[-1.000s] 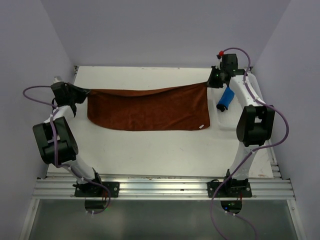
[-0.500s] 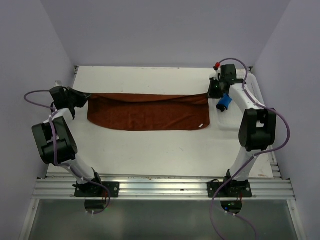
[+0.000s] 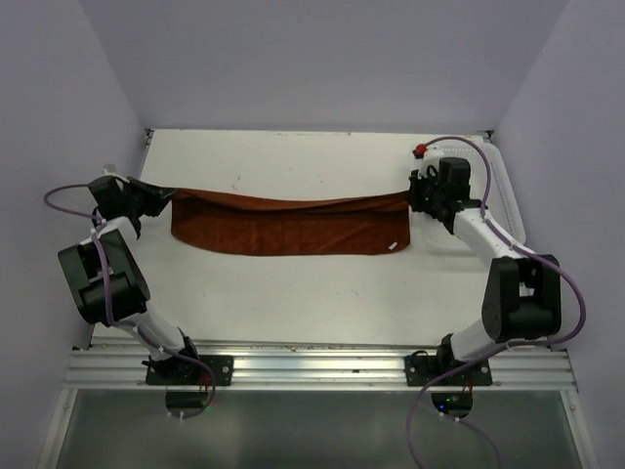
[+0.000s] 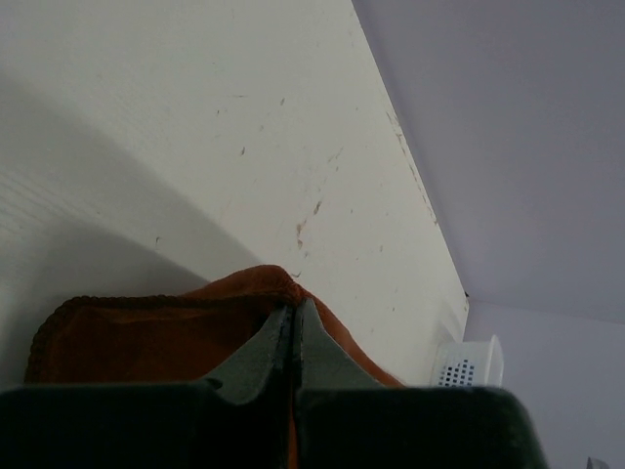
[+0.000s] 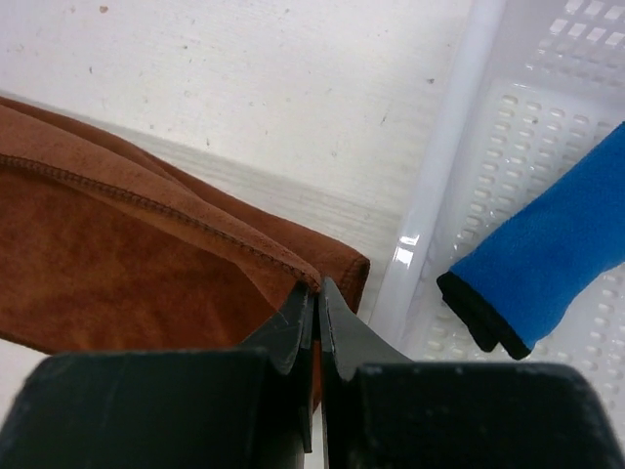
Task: Roll the towels
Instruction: Fold the towel
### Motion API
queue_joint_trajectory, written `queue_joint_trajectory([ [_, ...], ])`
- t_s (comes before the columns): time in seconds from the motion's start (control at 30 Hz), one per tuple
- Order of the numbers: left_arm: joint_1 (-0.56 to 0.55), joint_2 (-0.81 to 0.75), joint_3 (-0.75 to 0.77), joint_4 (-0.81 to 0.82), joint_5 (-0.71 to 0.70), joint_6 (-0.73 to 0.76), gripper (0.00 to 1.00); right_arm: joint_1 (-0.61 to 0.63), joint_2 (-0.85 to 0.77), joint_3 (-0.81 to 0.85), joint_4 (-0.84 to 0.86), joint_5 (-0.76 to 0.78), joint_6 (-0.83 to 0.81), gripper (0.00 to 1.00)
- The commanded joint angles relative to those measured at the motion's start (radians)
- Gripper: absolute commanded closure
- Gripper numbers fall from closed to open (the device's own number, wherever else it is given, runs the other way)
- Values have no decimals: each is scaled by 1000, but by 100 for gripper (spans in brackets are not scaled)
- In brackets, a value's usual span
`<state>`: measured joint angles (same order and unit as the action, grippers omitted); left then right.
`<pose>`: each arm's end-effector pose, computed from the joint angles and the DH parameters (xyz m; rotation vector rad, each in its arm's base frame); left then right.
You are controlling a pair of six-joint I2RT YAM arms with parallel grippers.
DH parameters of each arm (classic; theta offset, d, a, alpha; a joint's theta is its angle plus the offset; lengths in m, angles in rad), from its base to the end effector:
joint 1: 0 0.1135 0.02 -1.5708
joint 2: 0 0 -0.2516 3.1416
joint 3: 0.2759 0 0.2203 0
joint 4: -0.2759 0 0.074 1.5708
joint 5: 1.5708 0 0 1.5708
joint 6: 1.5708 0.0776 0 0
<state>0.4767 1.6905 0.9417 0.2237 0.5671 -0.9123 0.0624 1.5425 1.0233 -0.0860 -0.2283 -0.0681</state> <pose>0.3451 0.1313 0.1931 -1.0674 1.8297 -0.8545 0.3479 0.0393 0.2268 -0.2709 2.1514 0.2449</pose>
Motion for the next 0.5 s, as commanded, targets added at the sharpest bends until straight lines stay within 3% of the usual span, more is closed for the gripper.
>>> queue_joint_trajectory([
  [0.0,16,-35,-23,42,57,-22,100,2,-74,-64,166,1,-120,100],
  [0.27,54,-57,-127,166,140,-148,100,1,-143,-212,304,-8,-188,100],
  [0.47,103,-60,-139,123,163,-123,100,1,-202,-341,459,15,-217,100],
])
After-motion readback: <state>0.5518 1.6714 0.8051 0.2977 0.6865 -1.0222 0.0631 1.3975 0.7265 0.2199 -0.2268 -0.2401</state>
